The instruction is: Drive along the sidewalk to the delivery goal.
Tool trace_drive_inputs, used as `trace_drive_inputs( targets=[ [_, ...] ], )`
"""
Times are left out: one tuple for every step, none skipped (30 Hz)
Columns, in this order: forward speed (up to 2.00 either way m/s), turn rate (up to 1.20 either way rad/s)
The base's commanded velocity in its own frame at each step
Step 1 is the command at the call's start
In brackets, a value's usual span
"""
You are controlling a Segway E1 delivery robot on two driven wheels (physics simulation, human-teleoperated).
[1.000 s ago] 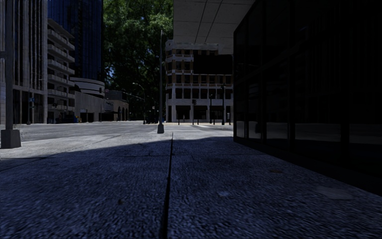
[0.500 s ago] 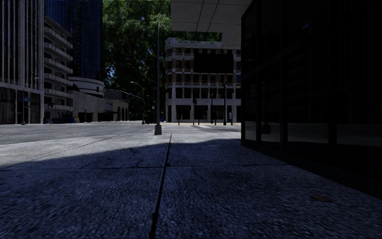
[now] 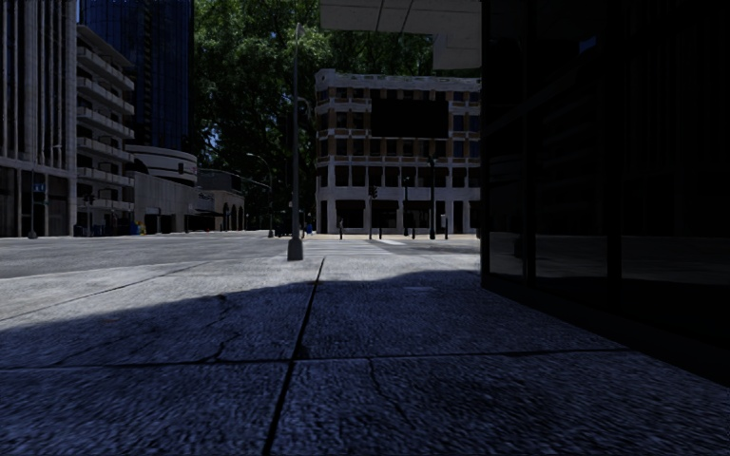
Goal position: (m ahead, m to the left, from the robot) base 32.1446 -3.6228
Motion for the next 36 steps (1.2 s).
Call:
trace_drive_inputs(
  targets=[
    [2.00, 0.00],
    [2.00, 0.00],
    [2.00, 0.00],
    [2.00, 0.00],
    [2.00, 0.00],
    [2.00, 0.00],
    [2.00, 0.02],
    [2.00, 0.27],
    [2.00, 0.44],
    [2.00, 0.44],
    [2.00, 0.49],
    [2.00, 0.47],
    [2.00, 0.00],
    [2.00, 0.00],
    [2.00, 0.00],
    [2.00, 0.00],
    [2.00, 0.00],
    [2.00, 0.00],
    [2.00, 0.00],
    [2.00, 0.00],
    [2.00, 0.00],
    [2.00, 0.00],
    [2.00, 0.00],
    [2.00, 0.00],
    [2.00, 0.00],
    [2.00, 0.00],
    [2.00, 0.00],
    [2.00, 0.00],
    [2.00, 0.00],
    [2.00, 0.00],
    [2.00, 0.00],
    [2.00, 0.00],
    [2.00, 0.00],
    [2.00, 0.00],
    [2.00, 0.00],
    [2.00, 0.00]
  ],
)
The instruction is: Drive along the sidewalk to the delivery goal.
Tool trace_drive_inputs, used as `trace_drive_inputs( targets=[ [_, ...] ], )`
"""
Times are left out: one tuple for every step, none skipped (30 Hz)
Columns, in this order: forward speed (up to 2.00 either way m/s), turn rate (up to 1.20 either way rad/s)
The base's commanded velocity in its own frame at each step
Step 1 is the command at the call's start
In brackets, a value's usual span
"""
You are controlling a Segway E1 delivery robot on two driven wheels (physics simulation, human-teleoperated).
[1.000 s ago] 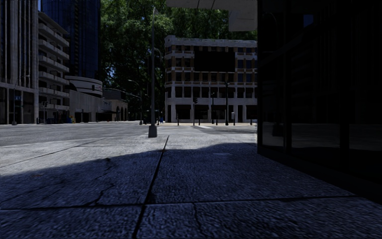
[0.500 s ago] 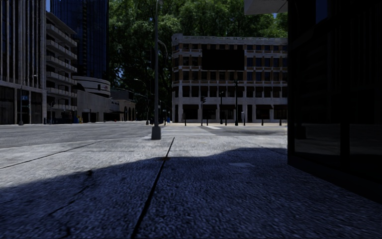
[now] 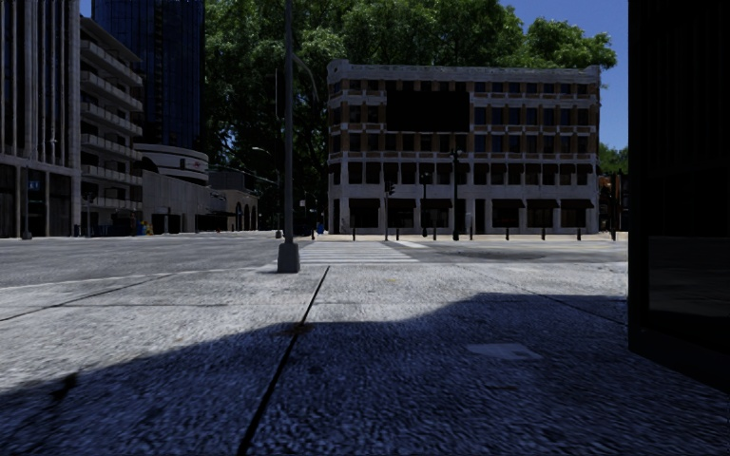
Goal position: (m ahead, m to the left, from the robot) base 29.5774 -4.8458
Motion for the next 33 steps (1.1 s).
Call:
trace_drive_inputs(
  targets=[
    [2.00, 0.00],
    [2.00, 0.00],
    [2.00, 0.00],
    [2.00, 0.00],
    [2.00, 0.00],
    [2.00, 0.00],
    [2.00, 0.00],
    [2.00, 0.00],
    [2.00, 0.00],
    [2.00, 0.00],
    [2.00, 0.00],
    [2.00, 0.00],
    [2.00, 0.00],
    [2.00, 0.00],
    [2.00, 0.00],
    [2.00, 0.00],
    [2.00, 0.00],
    [2.00, 0.00],
    [2.00, 0.00],
    [2.00, 0.00],
    [2.00, 0.00],
    [2.00, 0.00],
    [2.00, 0.00],
    [2.00, 0.00],
    [2.00, 0.00],
    [2.00, 0.00],
    [2.00, 0.00],
    [2.00, 0.00],
    [2.00, 0.00],
    [2.00, 0.00],
    [2.00, 0.00],
    [2.00, 0.00],
    [2.00, 0.10]
  ],
)
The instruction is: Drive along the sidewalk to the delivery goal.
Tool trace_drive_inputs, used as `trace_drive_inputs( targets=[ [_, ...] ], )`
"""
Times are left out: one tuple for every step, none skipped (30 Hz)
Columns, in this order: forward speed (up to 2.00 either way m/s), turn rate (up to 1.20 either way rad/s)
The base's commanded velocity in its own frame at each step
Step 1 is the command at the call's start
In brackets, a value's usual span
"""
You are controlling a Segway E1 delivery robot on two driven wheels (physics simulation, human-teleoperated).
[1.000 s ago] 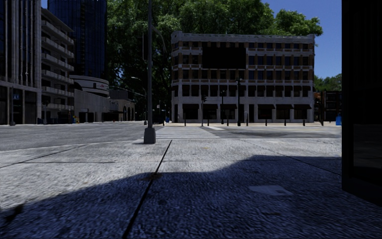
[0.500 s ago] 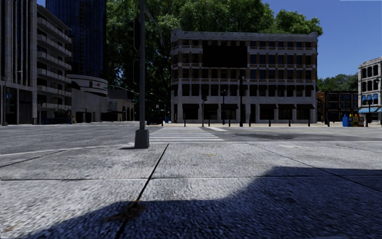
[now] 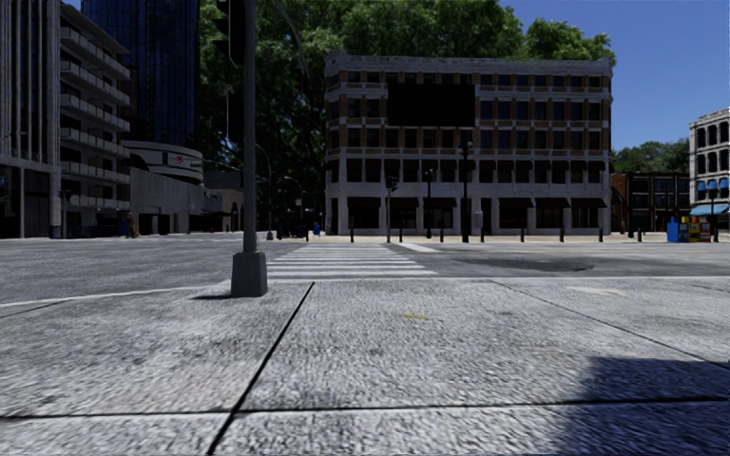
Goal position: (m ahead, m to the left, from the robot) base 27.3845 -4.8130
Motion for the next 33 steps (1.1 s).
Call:
trace_drive_inputs(
  targets=[
    [2.00, 0.17],
    [2.00, 0.19],
    [2.00, 0.19],
    [2.00, 0.20],
    [2.00, 0.07],
    [2.00, 0.00],
    [2.00, 0.00],
    [2.00, 0.00],
    [2.00, 0.00],
    [2.00, 0.00],
    [2.00, 0.00],
    [2.00, 0.00],
    [2.00, 0.00],
    [2.00, 0.00],
    [2.00, 0.00],
    [2.00, 0.00],
    [2.00, 0.00],
    [2.00, 0.00],
    [2.00, 0.00],
    [2.00, 0.06],
    [2.00, 0.06],
    [2.00, 0.18],
    [2.00, 0.22],
    [2.00, 0.14],
    [2.00, 0.14],
    [2.00, 0.00],
    [2.00, 0.00],
    [2.00, 0.00],
    [2.00, 0.00],
    [2.00, 0.00],
    [2.00, 0.00],
    [2.00, 0.00],
    [2.00, 0.00]
  ],
)
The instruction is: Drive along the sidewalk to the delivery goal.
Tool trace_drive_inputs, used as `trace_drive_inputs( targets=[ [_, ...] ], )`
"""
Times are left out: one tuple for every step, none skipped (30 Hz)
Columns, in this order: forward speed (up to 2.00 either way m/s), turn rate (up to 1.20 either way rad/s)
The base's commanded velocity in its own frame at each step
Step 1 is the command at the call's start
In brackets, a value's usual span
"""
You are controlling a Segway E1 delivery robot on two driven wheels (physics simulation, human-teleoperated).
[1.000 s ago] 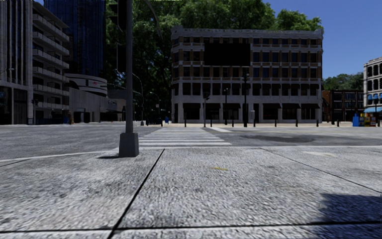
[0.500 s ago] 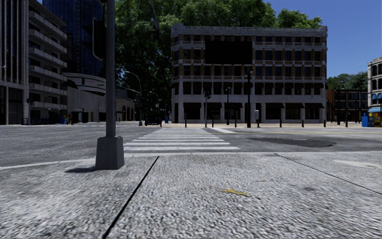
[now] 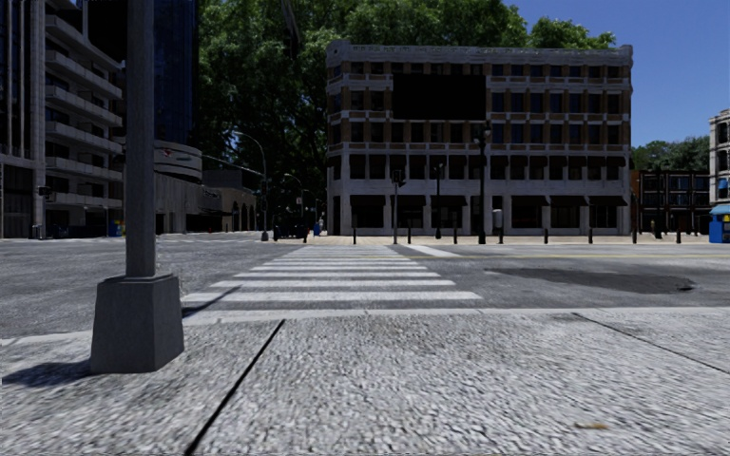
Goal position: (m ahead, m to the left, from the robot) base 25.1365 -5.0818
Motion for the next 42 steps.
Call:
trace_drive_inputs(
  targets=[
    [2.00, 0.00],
    [2.00, 0.00],
    [2.00, 0.00],
    [2.00, 0.00],
    [2.00, 0.00],
    [2.00, 0.00],
    [2.00, 0.00],
    [2.00, 0.00],
    [2.00, 0.00],
    [2.00, 0.00],
    [2.00, 0.00],
    [2.00, 0.00],
    [2.00, 0.00],
    [2.00, 0.00],
    [2.00, 0.00],
    [2.00, 0.00],
    [2.00, 0.00],
    [2.00, 0.00],
    [2.00, 0.00],
    [2.00, 0.00],
    [2.00, 0.00],
    [2.00, 0.00],
    [2.00, 0.00],
    [2.00, 0.00],
    [2.00, 0.00],
    [2.00, 0.00],
    [2.00, 0.00],
    [2.00, 0.00],
    [2.00, 0.00],
    [2.00, 0.00],
    [2.00, 0.00],
    [2.00, 0.00],
    [2.00, 0.00],
    [2.00, 0.00],
    [2.00, 0.00],
    [2.00, 0.00],
    [2.00, 0.00],
    [2.00, 0.00],
    [2.00, 0.00],
    [2.00, 0.00],
    [2.00, 0.00],
    [2.00, 0.00]
  ],
)
